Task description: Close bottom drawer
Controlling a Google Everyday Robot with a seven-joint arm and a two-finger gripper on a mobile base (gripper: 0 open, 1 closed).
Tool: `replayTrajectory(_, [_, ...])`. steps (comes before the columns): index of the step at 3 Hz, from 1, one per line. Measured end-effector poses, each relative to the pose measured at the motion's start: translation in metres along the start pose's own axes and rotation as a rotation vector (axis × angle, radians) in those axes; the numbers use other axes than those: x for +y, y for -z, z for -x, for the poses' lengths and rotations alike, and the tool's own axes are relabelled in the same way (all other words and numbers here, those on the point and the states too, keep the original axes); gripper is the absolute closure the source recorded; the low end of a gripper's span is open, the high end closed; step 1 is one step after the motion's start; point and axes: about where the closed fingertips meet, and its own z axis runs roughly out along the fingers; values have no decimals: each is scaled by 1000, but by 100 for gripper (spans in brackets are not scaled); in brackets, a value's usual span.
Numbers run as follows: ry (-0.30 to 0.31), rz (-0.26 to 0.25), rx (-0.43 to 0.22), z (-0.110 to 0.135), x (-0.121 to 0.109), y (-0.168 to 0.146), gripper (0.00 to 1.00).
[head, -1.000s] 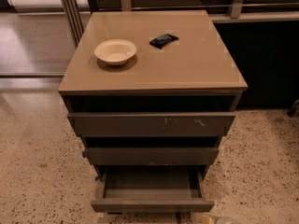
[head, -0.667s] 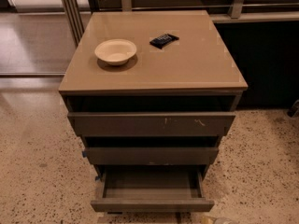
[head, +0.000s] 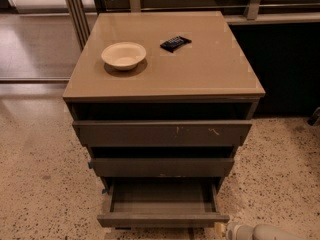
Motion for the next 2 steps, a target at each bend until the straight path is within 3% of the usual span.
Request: replayTrajectory(2, [15, 15, 3, 2, -4, -10, 100])
